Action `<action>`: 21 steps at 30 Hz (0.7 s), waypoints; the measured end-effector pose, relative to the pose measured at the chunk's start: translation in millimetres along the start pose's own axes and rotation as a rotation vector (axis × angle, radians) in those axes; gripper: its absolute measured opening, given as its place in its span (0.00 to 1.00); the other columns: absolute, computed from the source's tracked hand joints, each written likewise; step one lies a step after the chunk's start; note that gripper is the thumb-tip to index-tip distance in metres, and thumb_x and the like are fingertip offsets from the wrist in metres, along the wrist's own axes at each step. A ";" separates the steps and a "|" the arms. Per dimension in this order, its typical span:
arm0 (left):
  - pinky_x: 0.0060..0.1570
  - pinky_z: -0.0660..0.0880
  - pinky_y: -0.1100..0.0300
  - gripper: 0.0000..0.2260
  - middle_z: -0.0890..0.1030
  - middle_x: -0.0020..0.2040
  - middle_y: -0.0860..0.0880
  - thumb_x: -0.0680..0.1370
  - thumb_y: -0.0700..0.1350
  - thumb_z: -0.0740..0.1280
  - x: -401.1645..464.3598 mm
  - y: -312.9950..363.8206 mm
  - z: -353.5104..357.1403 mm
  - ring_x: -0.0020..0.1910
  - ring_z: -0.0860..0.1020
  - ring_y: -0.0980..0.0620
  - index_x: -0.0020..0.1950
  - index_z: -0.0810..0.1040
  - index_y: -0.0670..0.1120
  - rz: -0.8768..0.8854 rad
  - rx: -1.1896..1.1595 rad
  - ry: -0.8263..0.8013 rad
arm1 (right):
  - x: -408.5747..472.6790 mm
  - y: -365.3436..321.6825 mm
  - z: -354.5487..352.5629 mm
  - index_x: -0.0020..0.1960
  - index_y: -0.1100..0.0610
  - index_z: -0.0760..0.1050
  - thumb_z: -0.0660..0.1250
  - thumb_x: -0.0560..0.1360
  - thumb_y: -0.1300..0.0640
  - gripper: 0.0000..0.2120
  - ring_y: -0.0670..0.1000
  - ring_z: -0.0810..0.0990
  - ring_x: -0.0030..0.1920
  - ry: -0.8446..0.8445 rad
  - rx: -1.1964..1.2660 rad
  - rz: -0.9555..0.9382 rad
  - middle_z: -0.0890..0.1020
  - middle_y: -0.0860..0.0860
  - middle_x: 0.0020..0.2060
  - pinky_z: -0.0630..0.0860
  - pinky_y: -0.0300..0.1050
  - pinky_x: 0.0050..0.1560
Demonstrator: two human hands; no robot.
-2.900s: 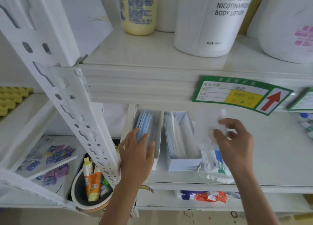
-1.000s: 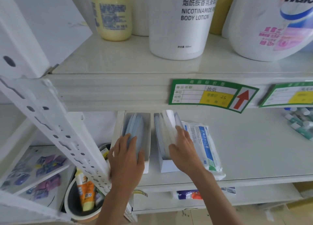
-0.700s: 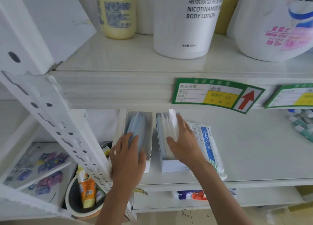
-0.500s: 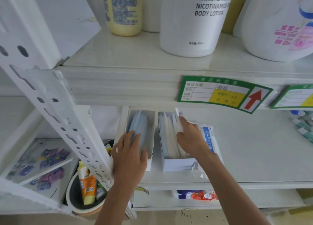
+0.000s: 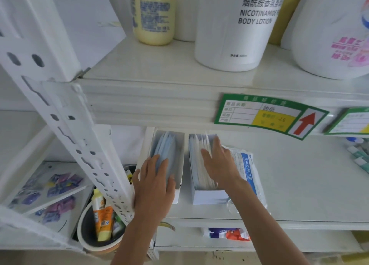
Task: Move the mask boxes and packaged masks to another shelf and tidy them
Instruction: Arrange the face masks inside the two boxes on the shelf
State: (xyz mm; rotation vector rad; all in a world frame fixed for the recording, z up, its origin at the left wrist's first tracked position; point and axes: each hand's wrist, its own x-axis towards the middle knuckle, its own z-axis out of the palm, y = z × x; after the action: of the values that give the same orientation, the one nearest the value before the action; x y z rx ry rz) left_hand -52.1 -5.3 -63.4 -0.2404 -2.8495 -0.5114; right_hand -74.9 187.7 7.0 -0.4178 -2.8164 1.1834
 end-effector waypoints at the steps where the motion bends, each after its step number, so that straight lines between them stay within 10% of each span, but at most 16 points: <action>1: 0.70 0.64 0.37 0.23 0.68 0.75 0.47 0.79 0.56 0.53 -0.5 0.9 -1.1 0.75 0.65 0.46 0.71 0.72 0.50 0.002 -0.023 -0.001 | -4.4 4.6 0.5 0.76 0.53 0.60 0.59 0.83 0.55 0.22 0.59 0.75 0.64 0.025 -0.060 -0.109 0.74 0.57 0.65 0.71 0.50 0.56; 4: 0.75 0.54 0.36 0.23 0.65 0.77 0.49 0.82 0.57 0.50 0.8 5.2 -5.6 0.78 0.62 0.47 0.73 0.72 0.53 0.053 -0.056 0.000 | -13.9 28.8 3.2 0.78 0.47 0.61 0.58 0.83 0.50 0.23 0.53 0.58 0.79 -0.093 -0.278 -0.430 0.61 0.49 0.80 0.59 0.54 0.77; 9: 0.77 0.51 0.37 0.16 0.71 0.73 0.53 0.82 0.49 0.58 11.2 31.4 -15.9 0.76 0.65 0.49 0.68 0.75 0.55 0.270 -0.075 -0.053 | -19.2 52.3 4.1 0.77 0.47 0.63 0.51 0.84 0.44 0.23 0.51 0.49 0.81 -0.149 -0.490 -0.381 0.58 0.45 0.81 0.42 0.57 0.80; 16: 0.78 0.54 0.43 0.16 0.76 0.66 0.56 0.82 0.51 0.59 13.2 60.6 -8.0 0.70 0.71 0.52 0.69 0.74 0.53 0.302 -0.102 -0.182 | -21.3 55.6 3.1 0.76 0.53 0.65 0.58 0.82 0.44 0.25 0.53 0.51 0.81 -0.028 -0.500 -0.249 0.58 0.49 0.81 0.45 0.55 0.80; 21: 0.76 0.62 0.50 0.11 0.78 0.60 0.55 0.82 0.47 0.62 11.4 53.8 -6.4 0.63 0.73 0.56 0.64 0.73 0.50 0.262 -0.271 -0.166 | -23.9 51.9 2.7 0.75 0.51 0.69 0.61 0.74 0.63 0.29 0.61 0.54 0.80 -0.025 -0.413 -0.400 0.60 0.53 0.80 0.51 0.60 0.80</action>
State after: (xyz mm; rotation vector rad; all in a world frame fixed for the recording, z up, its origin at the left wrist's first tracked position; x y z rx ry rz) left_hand -50.9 43.6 -37.4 -0.7245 -2.8338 -0.8551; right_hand -40.7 214.1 -30.5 0.1486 -2.9602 0.5368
